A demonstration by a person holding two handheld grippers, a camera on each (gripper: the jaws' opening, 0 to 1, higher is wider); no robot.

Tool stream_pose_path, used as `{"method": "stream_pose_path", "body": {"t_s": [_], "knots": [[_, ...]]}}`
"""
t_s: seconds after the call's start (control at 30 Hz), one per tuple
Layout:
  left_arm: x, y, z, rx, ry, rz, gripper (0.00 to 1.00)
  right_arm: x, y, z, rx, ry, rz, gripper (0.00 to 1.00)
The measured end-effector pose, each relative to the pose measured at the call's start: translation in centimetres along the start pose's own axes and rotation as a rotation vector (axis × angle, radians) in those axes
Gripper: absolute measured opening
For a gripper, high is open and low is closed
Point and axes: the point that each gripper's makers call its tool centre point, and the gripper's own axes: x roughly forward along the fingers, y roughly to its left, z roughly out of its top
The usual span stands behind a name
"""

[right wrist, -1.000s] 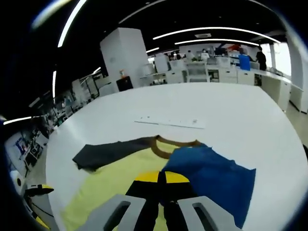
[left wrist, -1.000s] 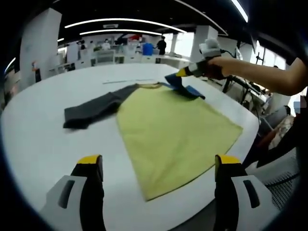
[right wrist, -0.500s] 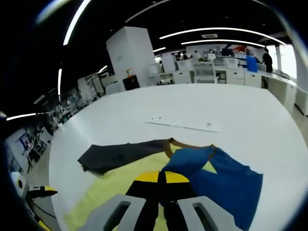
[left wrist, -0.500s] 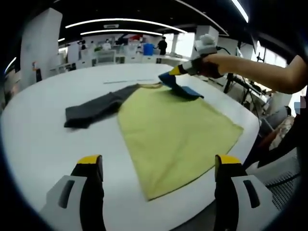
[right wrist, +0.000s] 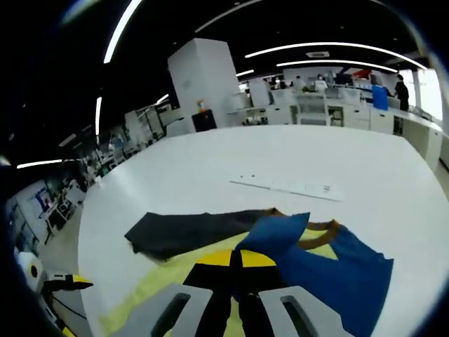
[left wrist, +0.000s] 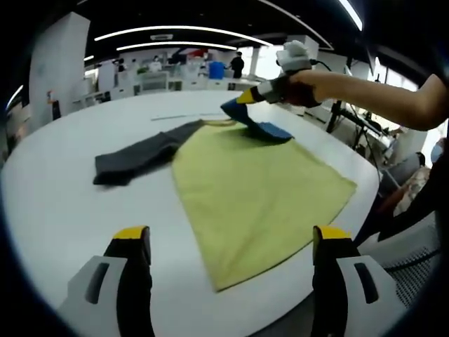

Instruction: Fold the garment on the visible template until the final outline fits inside the template.

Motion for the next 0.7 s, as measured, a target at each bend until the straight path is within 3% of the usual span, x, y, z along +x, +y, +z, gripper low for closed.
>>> {"method": "stream_pose_path", "body": {"t_s": [0.4, 0.6, 0.7], "knots": [[-0.3, 0.3, -0.1, -0.013, -0.010, 0.010, 0.92, 1.8, 3.1, -0.5, -0.042, 0.016, 0.046, 0.00], [-0.8, 1.2, -0.1, -0.023, -0.023, 0.046, 0.91, 3.2, 4.0, -2.6, -0.088, 0.075, 0.055, 0.00], [-1.0, 1.1, 0.7, -0.019, -0.069, 0.042, 0.90, 4.4, 4.5, -3.9, -0.040, 0.096, 0.070, 0.00]]}}
